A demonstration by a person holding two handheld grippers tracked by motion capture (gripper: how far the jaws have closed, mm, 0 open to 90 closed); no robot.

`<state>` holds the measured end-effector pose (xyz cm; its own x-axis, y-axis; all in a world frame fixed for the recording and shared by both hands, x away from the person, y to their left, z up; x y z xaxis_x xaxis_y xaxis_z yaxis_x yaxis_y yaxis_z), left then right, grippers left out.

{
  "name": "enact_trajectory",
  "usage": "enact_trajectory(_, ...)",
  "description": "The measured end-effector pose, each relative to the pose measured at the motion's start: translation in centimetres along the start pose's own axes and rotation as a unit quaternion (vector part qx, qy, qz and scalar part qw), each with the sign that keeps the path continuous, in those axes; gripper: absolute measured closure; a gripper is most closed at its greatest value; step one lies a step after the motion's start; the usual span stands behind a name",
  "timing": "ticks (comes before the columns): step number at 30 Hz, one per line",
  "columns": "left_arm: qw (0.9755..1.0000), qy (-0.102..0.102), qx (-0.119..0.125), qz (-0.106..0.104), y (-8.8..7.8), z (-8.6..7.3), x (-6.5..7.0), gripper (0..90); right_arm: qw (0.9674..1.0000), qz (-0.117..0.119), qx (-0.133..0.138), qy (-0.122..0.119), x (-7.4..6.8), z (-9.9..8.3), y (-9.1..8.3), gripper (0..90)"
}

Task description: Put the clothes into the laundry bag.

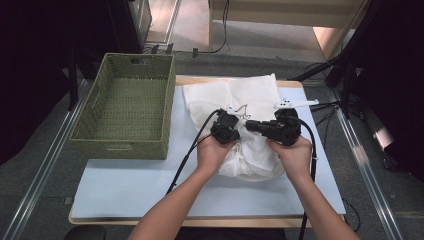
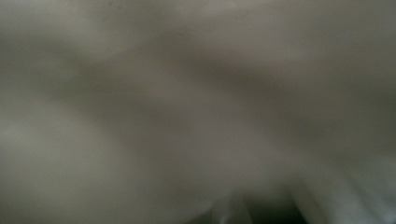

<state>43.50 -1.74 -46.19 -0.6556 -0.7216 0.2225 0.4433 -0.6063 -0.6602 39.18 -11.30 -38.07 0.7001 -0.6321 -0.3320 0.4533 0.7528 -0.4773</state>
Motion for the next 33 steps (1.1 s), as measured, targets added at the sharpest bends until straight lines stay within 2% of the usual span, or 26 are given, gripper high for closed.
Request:
enact_trajectory(2,0.9996,-0.027,0.002,-0.013,0.2,0.1,-0.4,90.0,1.0,0.004,-0.001,0.005,0.1,-0.1,0.1,90.0)
enact_trajectory(3,0.9995,-0.027,0.002,-0.016,0.1,0.2,-0.4,90.0,1.0,0.002,-0.001,0.003,0.1,-0.3,0.2,90.0)
enact_trajectory(6,0.9998,0.001,-0.004,-0.02,-0.7,0.0,0.2,90.0,0.9999,-0.01,-0.007,-0.008,0.2,-0.5,0.3,90.0)
enact_trajectory(13,0.9985,0.034,-0.02,-0.039,-3.8,-1.0,1.1,88.1,0.9998,-0.014,-0.008,-0.008,0.7,-0.7,0.5,90.0)
enact_trajectory(16,0.9982,0.046,-0.012,-0.038,-5.4,-1.3,1.3,88.1,0.9999,-0.014,-0.008,-0.006,0.8,-0.7,0.5,90.0)
enact_trajectory(19,0.9977,0.056,-0.002,-0.038,-7.8,-1.8,1.4,88.1,0.9998,-0.015,-0.008,-0.004,1.0,-0.7,0.4,90.0)
enact_trajectory(21,0.9978,0.055,0.001,-0.036,-9.0,-2.3,1.1,88.2,0.9998,-0.017,-0.005,-0.001,1.1,-0.7,0.4,90.0)
enact_trajectory(25,0.9979,0.059,0.01,-0.024,-11.2,-4.2,0.3,90.0,0.9998,-0.017,-0.006,0.001,1.1,-0.6,0.3,90.0)
enact_trajectory(26,0.9981,0.057,0.006,-0.02,-11.5,-5.0,0.0,90.0,0.9999,-0.016,-0.005,0.001,1.1,-0.6,0.3,90.0)
enact_trajectory(30,0.9994,0.032,-0.003,-0.014,-12.3,-7.9,-1.5,90.0,0.9999,-0.016,-0.005,0.001,1.1,-0.6,0.4,90.0)
enact_trajectory(33,0.9994,0.018,-0.03,-0.006,-12.0,-10.1,-3.0,90.0,0.9999,-0.016,-0.004,0.0,1.1,-0.5,0.3,90.0)
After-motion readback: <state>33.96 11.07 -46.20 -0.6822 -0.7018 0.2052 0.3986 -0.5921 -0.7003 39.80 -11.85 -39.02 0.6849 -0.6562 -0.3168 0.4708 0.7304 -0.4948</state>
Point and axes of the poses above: each handheld gripper's, and its own axes: y roughly forward along the jaws, z roughly out of its top, x roughly to its right, the point moved 7 cm from there along y, roughly forward along the jaws, and after that the axes turned 1 degree about x, right-handed, at the moved point
